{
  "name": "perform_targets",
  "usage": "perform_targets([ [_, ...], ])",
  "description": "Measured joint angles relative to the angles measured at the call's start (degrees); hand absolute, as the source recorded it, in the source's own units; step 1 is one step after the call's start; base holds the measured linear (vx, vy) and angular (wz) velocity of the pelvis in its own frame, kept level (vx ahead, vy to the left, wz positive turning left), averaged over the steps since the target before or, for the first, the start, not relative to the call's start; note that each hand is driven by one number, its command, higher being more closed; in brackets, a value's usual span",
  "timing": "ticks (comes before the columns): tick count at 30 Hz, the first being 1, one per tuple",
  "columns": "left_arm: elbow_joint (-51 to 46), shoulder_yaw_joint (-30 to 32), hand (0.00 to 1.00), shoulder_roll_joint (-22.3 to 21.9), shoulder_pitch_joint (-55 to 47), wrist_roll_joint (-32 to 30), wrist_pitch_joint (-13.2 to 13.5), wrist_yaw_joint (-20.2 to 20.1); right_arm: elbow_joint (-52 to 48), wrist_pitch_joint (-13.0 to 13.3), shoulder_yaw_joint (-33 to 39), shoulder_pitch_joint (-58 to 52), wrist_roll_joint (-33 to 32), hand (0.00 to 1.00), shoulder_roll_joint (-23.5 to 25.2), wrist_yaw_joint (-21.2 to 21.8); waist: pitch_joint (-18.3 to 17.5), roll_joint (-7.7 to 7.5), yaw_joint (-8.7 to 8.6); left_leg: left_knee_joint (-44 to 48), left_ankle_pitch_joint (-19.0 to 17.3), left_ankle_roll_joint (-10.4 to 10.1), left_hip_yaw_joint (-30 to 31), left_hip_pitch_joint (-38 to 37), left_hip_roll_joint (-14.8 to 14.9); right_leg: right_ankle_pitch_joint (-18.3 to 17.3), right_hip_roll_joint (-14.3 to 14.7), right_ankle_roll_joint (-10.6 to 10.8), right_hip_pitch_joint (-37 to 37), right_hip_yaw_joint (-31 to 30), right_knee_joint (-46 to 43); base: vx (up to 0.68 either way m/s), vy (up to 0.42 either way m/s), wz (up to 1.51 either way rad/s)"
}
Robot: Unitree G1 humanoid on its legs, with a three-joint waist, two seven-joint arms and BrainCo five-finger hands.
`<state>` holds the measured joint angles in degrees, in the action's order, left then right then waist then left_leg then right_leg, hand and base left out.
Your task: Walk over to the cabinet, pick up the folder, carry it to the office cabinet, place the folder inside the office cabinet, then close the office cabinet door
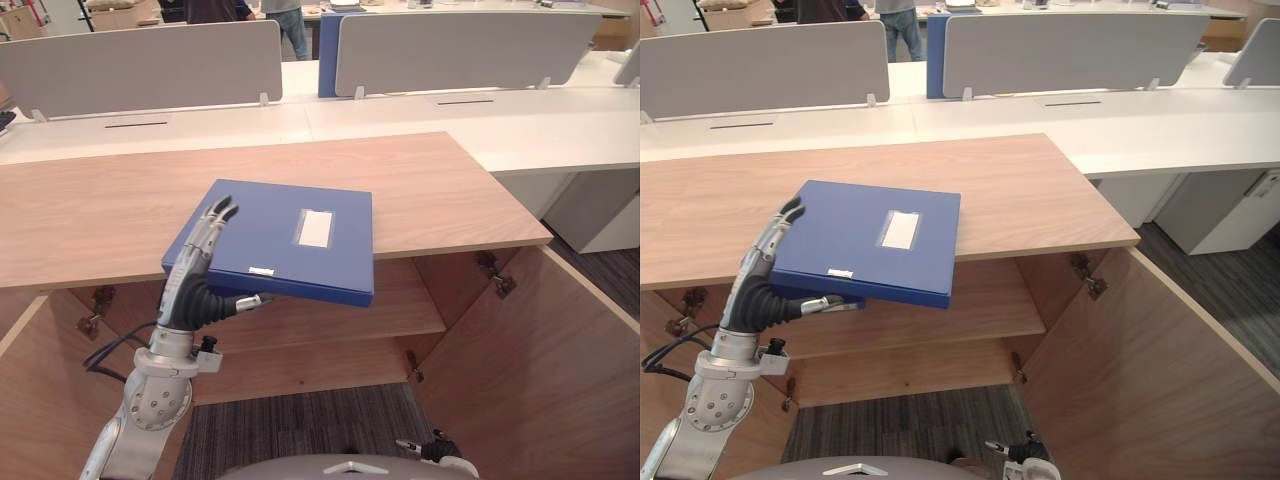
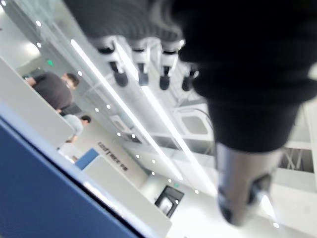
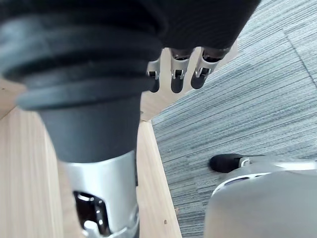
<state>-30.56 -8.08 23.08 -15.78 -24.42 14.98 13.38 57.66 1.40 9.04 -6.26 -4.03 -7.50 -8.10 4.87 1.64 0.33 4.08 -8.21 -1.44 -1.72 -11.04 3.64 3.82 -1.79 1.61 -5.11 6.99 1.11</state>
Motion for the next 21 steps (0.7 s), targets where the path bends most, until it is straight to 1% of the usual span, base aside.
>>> perform_targets([
  [3, 0.0, -1.5, 0.00, 1.9, 0.7, -0.6, 0.7, -1.1, 0.6, -0.1, 0.0, -0.3, 0.0, 0.00, 0.0, 0.0, 0.0, -0.01, -0.61, -0.2, 0.1, 0.0, -0.1, 0.0, -0.1, 0.4, 0.0, 0.0, -0.2, -0.1, 0.6, 0.00, 0.005, -0.01],
  [6, 0.0, -3.4, 0.00, 3.7, 1.1, -1.1, 1.2, -1.6, 1.4, -0.1, 0.0, -0.3, 0.0, 0.00, -0.1, 0.0, -0.1, 0.00, -0.65, -0.2, 0.1, 0.0, -0.1, -0.1, -0.1, 1.1, 0.0, 0.2, -0.9, -0.1, 1.9, 0.00, 0.000, 0.00],
  [10, 0.0, -3.7, 0.00, 4.4, 1.1, -2.6, 1.4, -1.7, 1.4, -0.1, 0.0, -0.3, 0.0, 0.00, -0.2, 0.0, -0.1, 0.01, -0.71, -0.2, 0.1, 0.0, -0.2, -0.1, -0.1, 1.5, 0.1, 0.2, -1.0, -0.2, 2.4, 0.00, 0.000, 0.00],
  [14, 0.2, -4.6, 0.00, 6.2, 1.1, -6.3, 1.4, -1.7, 1.4, -0.1, 0.0, -0.3, 0.0, 0.00, -0.2, 0.0, -0.1, -0.03, -0.81, -0.2, 0.1, 0.0, -0.3, 0.0, -0.1, 1.8, 0.1, 0.2, -1.2, -0.2, 3.0, 0.00, 0.000, 0.00],
  [21, 3.3, -5.6, 0.00, 6.3, 1.7, -12.3, 0.8, -1.2, 1.4, -0.1, 0.0, -0.5, 0.0, 0.00, -0.2, 0.0, -0.2, -0.04, -0.90, -0.3, 0.1, 0.0, -0.2, -0.2, -0.1, 1.9, 0.1, 0.0, -1.6, -0.1, 3.5, 0.00, 0.000, 0.00],
])
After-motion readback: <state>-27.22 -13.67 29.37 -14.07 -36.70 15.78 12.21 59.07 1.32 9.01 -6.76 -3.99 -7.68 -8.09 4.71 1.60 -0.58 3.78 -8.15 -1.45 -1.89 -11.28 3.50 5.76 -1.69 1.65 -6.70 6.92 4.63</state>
